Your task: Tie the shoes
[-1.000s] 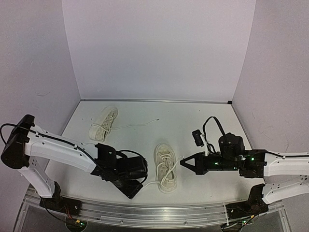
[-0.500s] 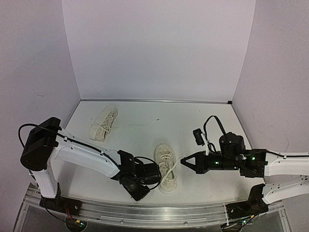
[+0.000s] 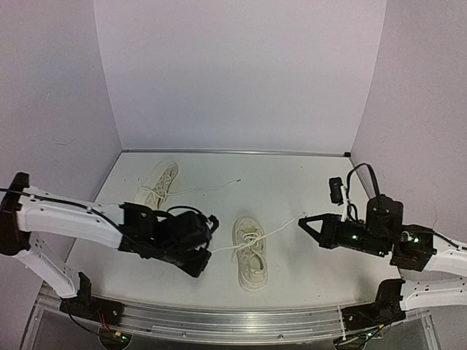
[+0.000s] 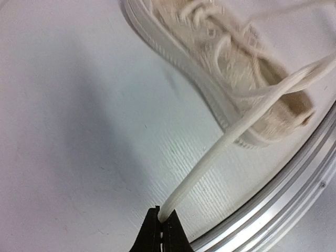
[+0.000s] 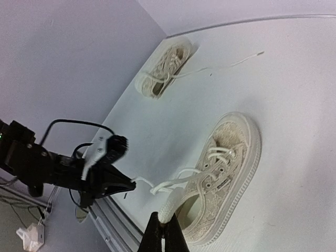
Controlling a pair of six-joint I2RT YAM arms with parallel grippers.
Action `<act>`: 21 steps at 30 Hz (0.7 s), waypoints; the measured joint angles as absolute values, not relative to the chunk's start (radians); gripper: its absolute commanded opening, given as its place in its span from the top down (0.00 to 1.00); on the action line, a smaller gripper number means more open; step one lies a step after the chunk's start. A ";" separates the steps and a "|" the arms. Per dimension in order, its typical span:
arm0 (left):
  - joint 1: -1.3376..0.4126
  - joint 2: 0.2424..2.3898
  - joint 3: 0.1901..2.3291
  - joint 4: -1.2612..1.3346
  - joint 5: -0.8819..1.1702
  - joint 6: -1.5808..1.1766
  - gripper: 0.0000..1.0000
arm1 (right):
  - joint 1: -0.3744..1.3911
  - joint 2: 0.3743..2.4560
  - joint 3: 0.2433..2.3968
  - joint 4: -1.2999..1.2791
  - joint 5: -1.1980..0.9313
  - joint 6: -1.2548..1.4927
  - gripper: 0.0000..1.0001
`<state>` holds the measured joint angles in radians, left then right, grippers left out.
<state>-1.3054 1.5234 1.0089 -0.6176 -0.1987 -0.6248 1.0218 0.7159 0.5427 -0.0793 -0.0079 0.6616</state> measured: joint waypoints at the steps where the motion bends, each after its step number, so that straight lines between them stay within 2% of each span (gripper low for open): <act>1: -1.286 1.455 0.985 -0.591 -0.208 -0.640 1.00 | 1.022 0.692 0.549 -0.103 0.027 0.674 1.00; 5: -1.198 1.216 0.898 -0.529 -0.246 -0.710 1.00 | 1.023 0.616 0.554 -0.217 0.167 0.744 1.00; 8: -1.176 1.164 0.874 -0.540 -0.287 -0.763 1.00 | 1.027 0.574 0.554 -0.324 0.253 0.811 1.00; 21: -1.151 1.279 0.805 -0.650 -0.339 -1.028 1.00 | 1.033 0.513 0.508 -0.796 0.476 1.160 1.00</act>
<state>-1.1511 1.2791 0.8048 -0.6503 -0.3390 -1.0282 1.0330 0.5132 0.5083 -0.7963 0.4758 1.1603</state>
